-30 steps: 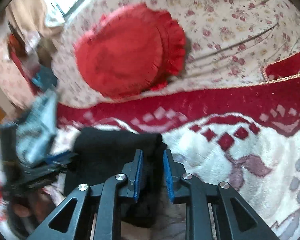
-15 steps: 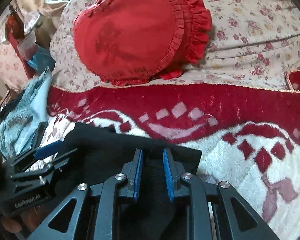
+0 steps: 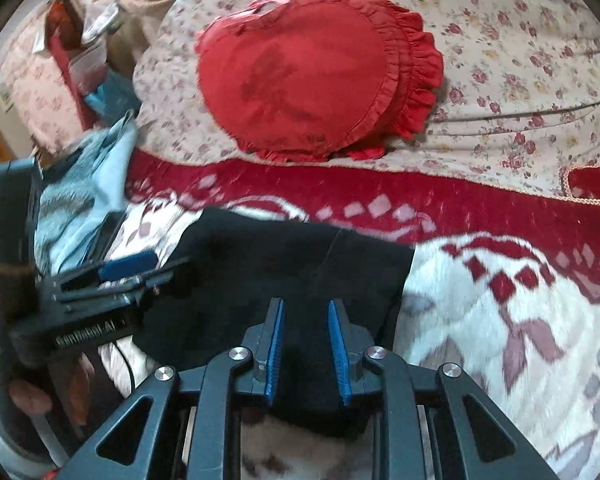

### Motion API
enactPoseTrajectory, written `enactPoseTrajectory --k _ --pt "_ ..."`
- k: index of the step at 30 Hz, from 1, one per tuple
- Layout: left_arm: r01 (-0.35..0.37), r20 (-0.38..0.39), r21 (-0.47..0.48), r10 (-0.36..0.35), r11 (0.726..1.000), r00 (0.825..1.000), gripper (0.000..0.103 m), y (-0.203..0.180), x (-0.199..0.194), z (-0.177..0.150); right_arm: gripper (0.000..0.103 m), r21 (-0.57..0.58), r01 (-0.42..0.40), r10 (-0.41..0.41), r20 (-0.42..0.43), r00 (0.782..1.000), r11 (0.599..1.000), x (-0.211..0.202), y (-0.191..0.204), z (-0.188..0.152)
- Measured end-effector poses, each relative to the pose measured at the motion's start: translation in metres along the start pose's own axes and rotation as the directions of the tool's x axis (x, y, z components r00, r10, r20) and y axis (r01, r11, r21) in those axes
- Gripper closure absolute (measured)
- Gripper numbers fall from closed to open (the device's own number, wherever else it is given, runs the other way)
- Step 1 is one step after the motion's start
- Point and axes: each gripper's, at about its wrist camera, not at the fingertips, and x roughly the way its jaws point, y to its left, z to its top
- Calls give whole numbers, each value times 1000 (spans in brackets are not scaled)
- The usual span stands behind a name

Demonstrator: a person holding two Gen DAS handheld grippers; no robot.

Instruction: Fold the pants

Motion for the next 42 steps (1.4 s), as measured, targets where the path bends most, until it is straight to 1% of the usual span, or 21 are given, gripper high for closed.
enactPoseTrajectory --k 2,4,7,8,9,11,12,13,15,17,19,23,25,27,28,30,32,34,38,40,42 --pt "13 -10 3 -13 1000 1000 35 -1 0 -10 81 -3 16 -16 -15 1000 1000 -1 0 -12" --pt "3 -27 11 -2 1000 1000 35 -2 6 -16 79 3 36 -36 -33 999 999 5 -5 -25" --pt "-2 -49 16 2 1000 999 35 0 13 -23 79 -1 13 -13 -18 1000 1000 7 -11 -35" --pt "9 -47 9 -9 1000 999 35 2 12 -24 79 4 0 0 -26 1000 1000 6 -13 -33" --pt "37 -43 -14 -37 999 998 35 8 9 -22 79 13 -12 12 -31 999 1000 5 -14 -32" --pt "74 -46 -63 -77 995 996 34 20 6 -18 78 59 -30 31 -12 999 998 -3 -24 -27" --pt "83 -48 -91 -88 992 995 34 28 5 -15 74 85 -27 26 6 1000 996 -6 -31 -24" --pt "83 -47 -107 -89 991 995 34 34 5 -13 65 116 -21 19 21 1000 993 -8 -40 -22" --pt "80 -40 -127 -86 989 995 33 43 7 -7 55 171 -27 24 22 999 985 -4 -52 -19" --pt "87 -48 -145 -95 986 994 32 49 13 -3 55 226 -65 68 -6 998 972 10 -65 -20" --pt "122 -67 -165 -135 979 989 32 51 23 0 54 258 -104 111 -15 994 961 23 -71 -21" --pt "184 -95 -189 -204 965 974 30 47 40 1 53 311 -200 206 13 978 929 38 -78 -19" --pt "213 -104 -193 -236 958 966 30 42 47 0 53 344 -252 257 32 966 904 46 -82 -19" --pt "217 -102 -184 -238 959 966 32 38 48 1 54 373 -280 284 45 958 885 49 -86 -20" --pt "216 -98 -178 -236 960 967 34 36 47 3 56 366 -278 280 47 959 888 47 -84 -18" --pt "217 -90 -161 -233 963 968 41 32 42 7 64 338 -264 263 52 963 903 41 -79 -14" --pt "225 -73 -147 -238 963 969 43 31 37 15 68 320 -272 264 67 962 908 35 -77 -8" --pt "235 -57 -144 -245 961 968 43 32 35 24 69 302 -276 262 87 961 912 30 -73 4" --pt "220 -25 -123 -225 968 974 43 30 37 49 69 266 -263 238 124 963 927 29 -73 34" --pt "205 -20 -113 -208 972 978 43 30 46 60 69 259 -245 218 128 968 934 36 -74 48" --pt "187 -42 -109 -193 976 980 43 32 65 66 68 259 -222 198 115 973 940 50 -79 57"
